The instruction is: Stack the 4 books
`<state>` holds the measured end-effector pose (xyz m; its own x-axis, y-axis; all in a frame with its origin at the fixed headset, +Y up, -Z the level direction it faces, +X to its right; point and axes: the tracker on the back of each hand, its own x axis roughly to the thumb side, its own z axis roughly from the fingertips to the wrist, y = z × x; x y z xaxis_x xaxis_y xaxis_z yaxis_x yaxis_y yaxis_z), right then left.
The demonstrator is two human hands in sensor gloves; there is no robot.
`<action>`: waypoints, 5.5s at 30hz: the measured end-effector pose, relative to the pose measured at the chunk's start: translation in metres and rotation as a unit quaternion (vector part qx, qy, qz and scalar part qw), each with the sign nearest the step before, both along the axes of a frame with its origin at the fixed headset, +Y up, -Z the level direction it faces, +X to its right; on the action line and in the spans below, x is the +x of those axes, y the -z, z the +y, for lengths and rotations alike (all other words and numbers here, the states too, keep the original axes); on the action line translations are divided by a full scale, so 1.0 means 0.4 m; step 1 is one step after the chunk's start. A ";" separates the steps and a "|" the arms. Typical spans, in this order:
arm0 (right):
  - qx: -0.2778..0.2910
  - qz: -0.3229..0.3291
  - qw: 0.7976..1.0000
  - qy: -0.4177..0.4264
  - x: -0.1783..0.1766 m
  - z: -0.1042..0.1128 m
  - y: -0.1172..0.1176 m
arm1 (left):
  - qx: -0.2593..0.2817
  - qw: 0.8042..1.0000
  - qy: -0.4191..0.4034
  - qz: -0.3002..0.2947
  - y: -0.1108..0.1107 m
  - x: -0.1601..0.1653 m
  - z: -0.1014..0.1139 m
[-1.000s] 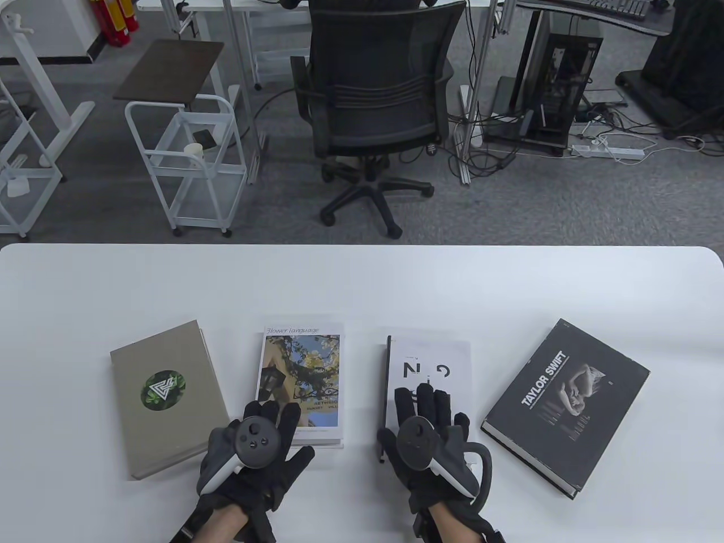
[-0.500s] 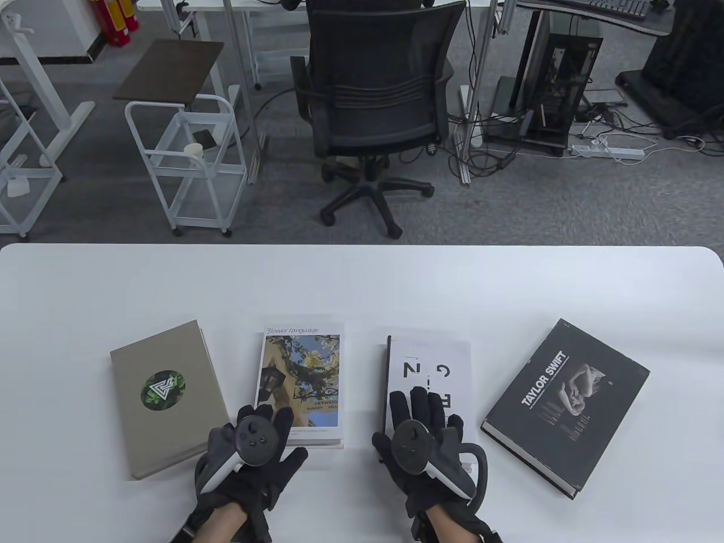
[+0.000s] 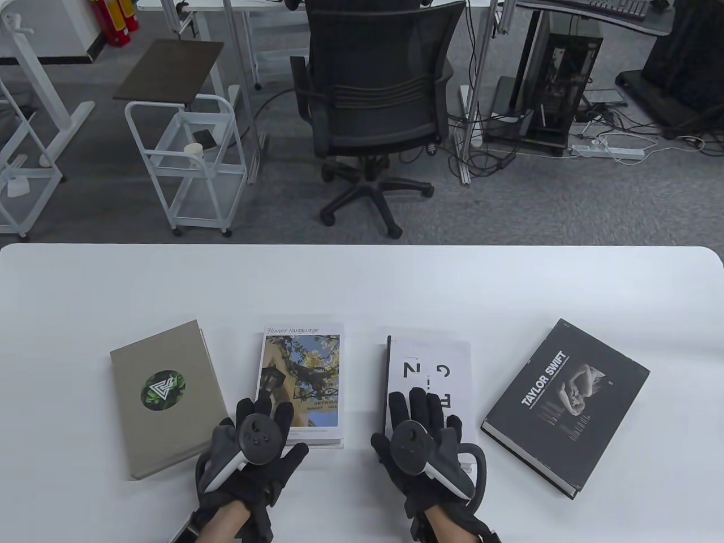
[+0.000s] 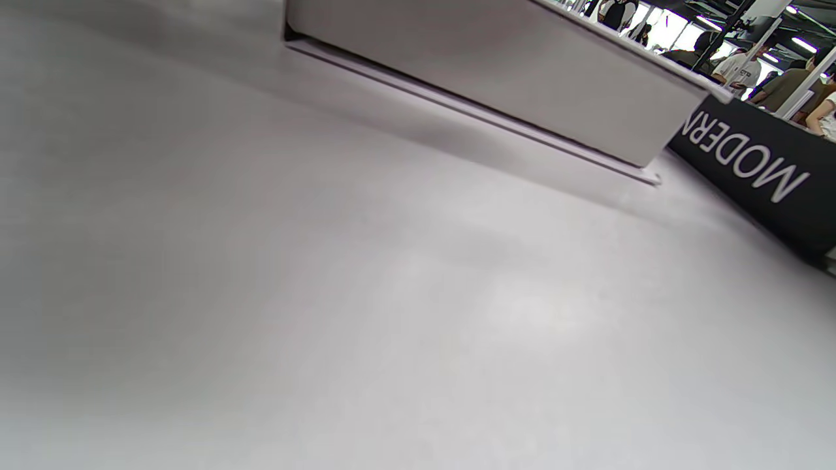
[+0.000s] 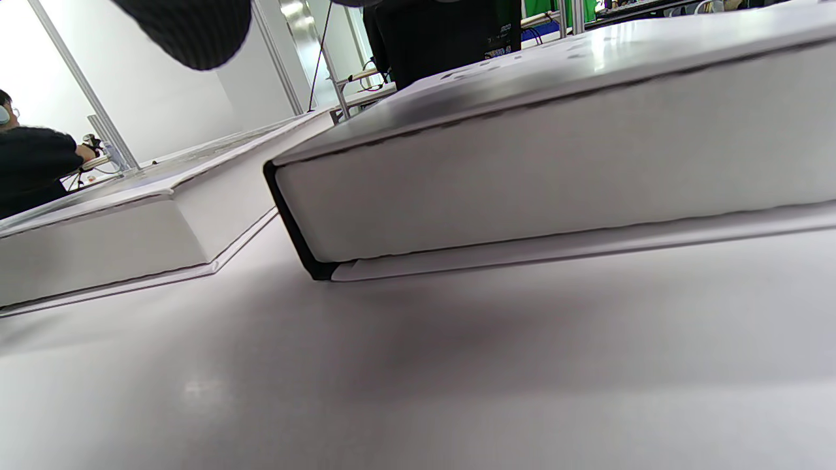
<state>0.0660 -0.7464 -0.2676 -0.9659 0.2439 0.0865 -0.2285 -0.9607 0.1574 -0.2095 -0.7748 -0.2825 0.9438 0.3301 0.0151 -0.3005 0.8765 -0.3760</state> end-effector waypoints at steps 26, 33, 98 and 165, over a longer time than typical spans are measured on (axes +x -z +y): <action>-0.007 0.000 1.000 0.001 -0.003 0.001 -0.001 | 0.001 1.000 -0.001 -0.002 -0.002 -0.001 0.004; -0.007 0.000 1.000 0.003 -0.003 0.000 -0.001 | -0.004 1.000 0.016 -0.009 0.000 0.008 -0.005; -0.089 0.071 0.993 0.027 -0.156 -0.040 -0.042 | -0.149 0.984 -0.015 0.093 -0.036 -0.089 0.026; 0.077 -0.205 0.867 0.448 0.317 0.175 -0.043 | -0.018 0.991 -0.135 0.001 -0.047 -0.063 0.082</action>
